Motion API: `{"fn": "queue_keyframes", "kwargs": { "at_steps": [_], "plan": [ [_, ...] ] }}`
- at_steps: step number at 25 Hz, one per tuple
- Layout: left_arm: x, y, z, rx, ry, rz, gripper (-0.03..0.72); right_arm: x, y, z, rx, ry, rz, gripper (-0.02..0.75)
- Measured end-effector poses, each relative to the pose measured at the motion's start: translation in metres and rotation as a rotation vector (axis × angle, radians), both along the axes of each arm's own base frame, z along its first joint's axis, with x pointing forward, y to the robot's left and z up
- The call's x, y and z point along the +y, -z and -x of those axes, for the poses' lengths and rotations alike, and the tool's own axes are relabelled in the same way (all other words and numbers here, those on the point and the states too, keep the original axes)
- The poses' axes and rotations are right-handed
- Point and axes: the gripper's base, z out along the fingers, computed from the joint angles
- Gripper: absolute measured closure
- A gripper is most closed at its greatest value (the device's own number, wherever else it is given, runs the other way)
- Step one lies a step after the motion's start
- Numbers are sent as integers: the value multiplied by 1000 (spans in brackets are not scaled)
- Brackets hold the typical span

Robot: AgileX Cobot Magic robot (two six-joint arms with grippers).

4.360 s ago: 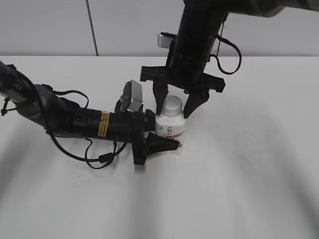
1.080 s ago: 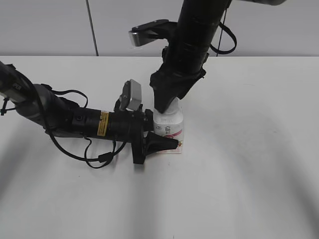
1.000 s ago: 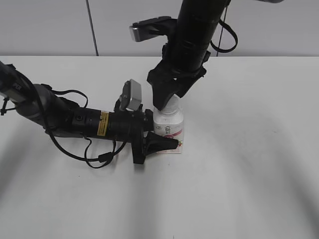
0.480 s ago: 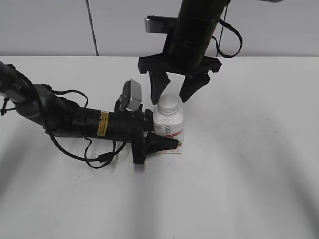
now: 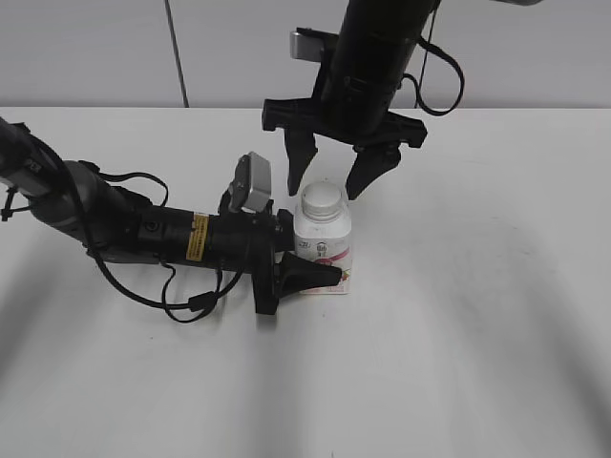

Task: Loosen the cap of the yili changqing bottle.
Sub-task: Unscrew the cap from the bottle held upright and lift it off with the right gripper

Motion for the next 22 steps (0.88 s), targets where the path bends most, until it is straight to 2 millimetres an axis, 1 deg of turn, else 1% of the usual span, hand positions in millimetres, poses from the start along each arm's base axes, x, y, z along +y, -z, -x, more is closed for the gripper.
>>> {"fn": "queue_keyframes", "kwargs": {
  "at_steps": [4, 18, 20, 22],
  "plan": [
    [0, 0, 0, 0, 0, 0, 312, 1, 7, -2, 15, 10, 6, 194],
    [0, 0, 0, 0, 0, 0, 312, 2, 13, -3, 24, 14, 10, 194],
    [0, 0, 0, 0, 0, 0, 312, 2, 13, -3, 25, 15, 10, 212],
    [0, 0, 0, 0, 0, 0, 312, 2, 13, -3, 25, 15, 10, 248]
  ]
}}
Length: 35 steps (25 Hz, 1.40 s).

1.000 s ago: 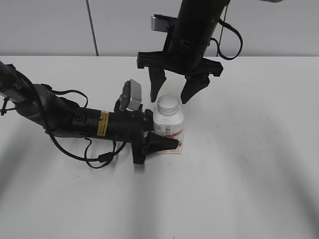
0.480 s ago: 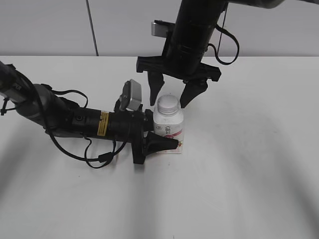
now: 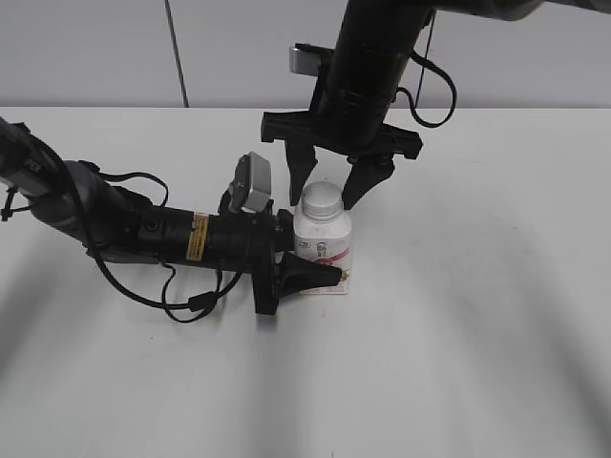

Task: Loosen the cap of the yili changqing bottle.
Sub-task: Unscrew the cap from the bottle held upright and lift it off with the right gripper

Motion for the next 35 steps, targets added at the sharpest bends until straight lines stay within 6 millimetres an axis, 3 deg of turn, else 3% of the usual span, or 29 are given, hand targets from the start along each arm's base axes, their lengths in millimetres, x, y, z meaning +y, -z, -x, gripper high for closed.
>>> {"fn": "queue_keyframes", "kwargs": {
  "at_steps": [4, 12, 27, 35],
  "plan": [
    [0, 0, 0, 0, 0, 0, 312, 0, 0, 0, 2, -1, 1, 330],
    [0, 0, 0, 0, 0, 0, 312, 0, 0, 0, -13, -54, 0, 335],
    [0, 0, 0, -1, 3, -2, 312, 0, 0, 0, -227, -786, -16, 338],
    [0, 0, 0, 0, 3, -1, 312, 0, 0, 0, -306, -1053, -21, 339]
  ]
}}
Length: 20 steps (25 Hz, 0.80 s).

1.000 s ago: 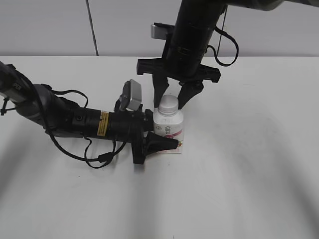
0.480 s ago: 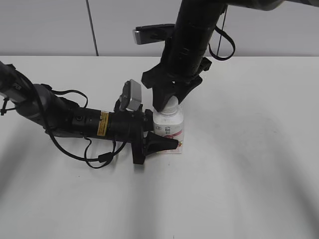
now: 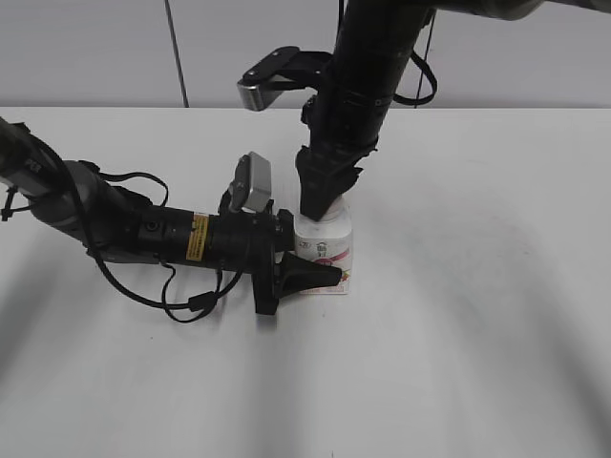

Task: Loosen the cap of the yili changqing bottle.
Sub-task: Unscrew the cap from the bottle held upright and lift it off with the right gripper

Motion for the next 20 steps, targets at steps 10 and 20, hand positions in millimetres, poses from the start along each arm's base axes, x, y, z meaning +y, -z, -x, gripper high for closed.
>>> {"fn": "queue_keyframes", "kwargs": {
  "at_steps": [10, 20],
  "plan": [
    [0, 0, 0, 0, -1, -1, 312, 0, 0, 0, -45, -154, -3, 342],
    [0, 0, 0, 9, -4, -1, 312, 1, -6, -1, -59, -166, -5, 342]
  ]
}}
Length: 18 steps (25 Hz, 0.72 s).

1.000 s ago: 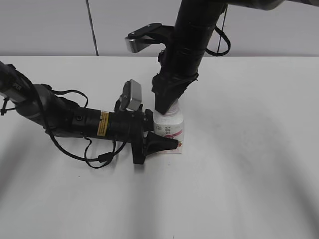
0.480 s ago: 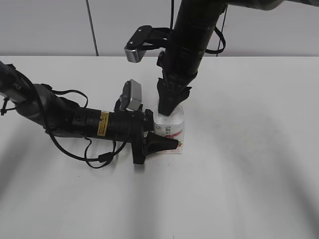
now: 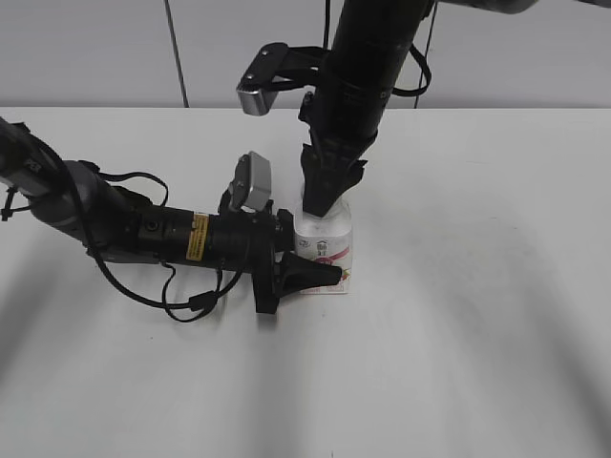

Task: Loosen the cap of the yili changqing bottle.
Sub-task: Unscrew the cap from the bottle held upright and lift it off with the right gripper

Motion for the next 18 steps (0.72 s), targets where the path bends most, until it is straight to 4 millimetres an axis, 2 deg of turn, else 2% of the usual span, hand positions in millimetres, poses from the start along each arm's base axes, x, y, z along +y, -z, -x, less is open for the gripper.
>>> {"fn": "queue_keyframes", "kwargs": {
  "at_steps": [4, 8, 13, 18],
  "plan": [
    [0, 0, 0, 1, 0, 0, 312, -1, -3, 1, -5, 4, -1, 342],
    [0, 0, 0, -1, 1, -2, 312, -3, -19, 3, -32, 42, -18, 346],
    [0, 0, 0, -3, 3, -2, 312, -6, -32, 5, -14, 206, -27, 346],
    [0, 0, 0, -3, 4, -2, 312, -13, -36, 3, -22, 400, 23, 346]
  ]
}}
